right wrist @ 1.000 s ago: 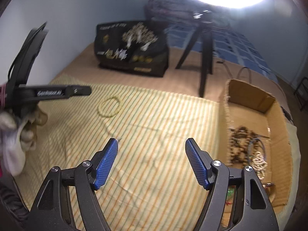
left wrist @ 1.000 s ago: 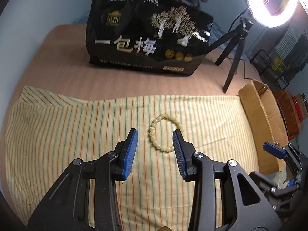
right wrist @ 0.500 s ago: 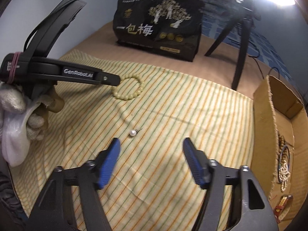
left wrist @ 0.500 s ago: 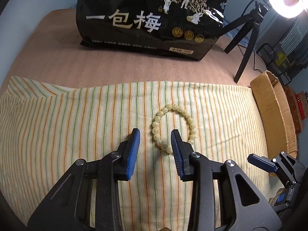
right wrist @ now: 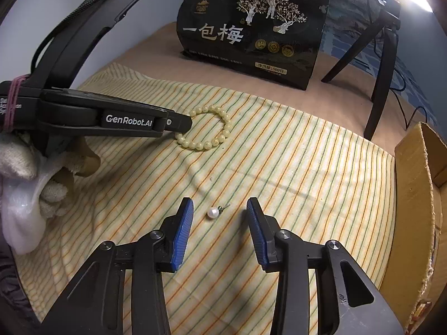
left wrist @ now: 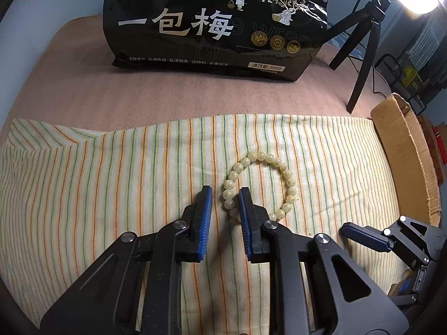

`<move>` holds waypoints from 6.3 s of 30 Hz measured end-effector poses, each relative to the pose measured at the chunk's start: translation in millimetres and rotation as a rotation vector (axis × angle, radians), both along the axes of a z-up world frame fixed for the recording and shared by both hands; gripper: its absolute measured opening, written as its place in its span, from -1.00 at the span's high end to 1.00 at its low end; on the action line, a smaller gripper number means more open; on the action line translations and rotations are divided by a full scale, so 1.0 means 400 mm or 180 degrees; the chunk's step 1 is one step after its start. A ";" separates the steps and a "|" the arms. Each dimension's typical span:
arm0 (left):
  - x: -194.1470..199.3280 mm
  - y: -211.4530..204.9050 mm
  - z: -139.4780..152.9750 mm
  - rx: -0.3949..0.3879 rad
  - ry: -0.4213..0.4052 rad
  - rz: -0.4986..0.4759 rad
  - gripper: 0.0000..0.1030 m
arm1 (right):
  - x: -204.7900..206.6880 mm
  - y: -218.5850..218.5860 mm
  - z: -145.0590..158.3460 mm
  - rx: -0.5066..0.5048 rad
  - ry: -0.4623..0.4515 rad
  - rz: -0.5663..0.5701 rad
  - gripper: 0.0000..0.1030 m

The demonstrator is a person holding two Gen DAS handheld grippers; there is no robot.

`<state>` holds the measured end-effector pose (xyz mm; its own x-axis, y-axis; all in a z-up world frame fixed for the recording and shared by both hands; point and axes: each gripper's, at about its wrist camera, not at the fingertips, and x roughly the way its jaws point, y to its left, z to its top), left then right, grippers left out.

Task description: Organize jewelry

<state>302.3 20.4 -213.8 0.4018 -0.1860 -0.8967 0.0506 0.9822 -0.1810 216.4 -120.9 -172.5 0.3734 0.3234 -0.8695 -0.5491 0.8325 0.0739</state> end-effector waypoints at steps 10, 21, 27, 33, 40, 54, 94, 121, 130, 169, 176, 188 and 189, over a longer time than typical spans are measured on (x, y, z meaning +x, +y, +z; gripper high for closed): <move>0.008 -0.009 -0.002 0.0058 -0.0083 -0.0007 0.88 | -0.003 0.030 -0.019 -0.0211 -0.0086 0.0067 0.87; -0.017 0.035 0.059 -0.0116 -0.0232 0.0095 0.89 | -0.005 -0.013 0.015 -0.0073 -0.0084 -0.0007 0.87; -0.043 0.030 0.122 -0.0256 -0.0389 0.0067 0.90 | -0.007 -0.040 0.053 -0.0018 -0.0158 -0.0056 0.87; -0.059 0.005 0.184 -0.0371 -0.0526 0.0017 0.90 | -0.026 -0.073 0.102 0.0021 -0.0252 -0.0107 0.87; -0.071 -0.040 0.236 -0.0485 -0.0659 -0.0056 0.90 | -0.029 -0.145 0.153 0.0093 -0.0343 -0.0273 0.87; -0.093 -0.249 0.334 -0.0565 -0.0957 -0.0554 0.90 | -0.040 -0.358 0.232 0.0139 -0.0503 -0.0775 0.87; 0.069 -0.689 0.291 -0.0343 -0.1001 -0.1032 0.90 | -0.015 -0.610 0.182 -0.0022 -0.0288 -0.1495 0.87; 0.050 -0.681 0.311 -0.0304 -0.1023 -0.1006 0.43 | -0.024 -0.595 0.206 -0.0162 -0.0409 -0.1527 -0.04; 0.000 -0.652 0.355 -0.0286 -0.1104 -0.0998 0.43 | -0.052 -0.580 0.240 -0.0191 -0.0498 -0.1515 -0.11; -0.440 -0.390 0.553 -0.0308 -0.1759 -0.0968 0.21 | -0.281 -0.488 0.434 -0.0060 -0.1156 -0.1618 -0.39; -0.473 -0.395 0.534 -0.0235 -0.1771 -0.1036 -0.28 | -0.286 -0.496 0.448 -0.0107 -0.1279 -0.1692 -0.51; -0.494 -0.415 0.524 -0.0076 -0.1853 -0.1129 -0.76 | -0.280 -0.510 0.438 -0.0276 -0.1308 -0.1806 -0.55; -0.498 -0.417 0.523 -0.0037 -0.1867 -0.1140 -0.82 | -0.281 -0.510 0.439 -0.0283 -0.1314 -0.1809 -0.55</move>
<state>103.1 -146.3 -4.6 0.7322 -0.4062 -0.5468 0.4648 0.8847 -0.0349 104.0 -324.9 3.1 0.7681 -0.0850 -0.6347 0.0037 0.9917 -0.1284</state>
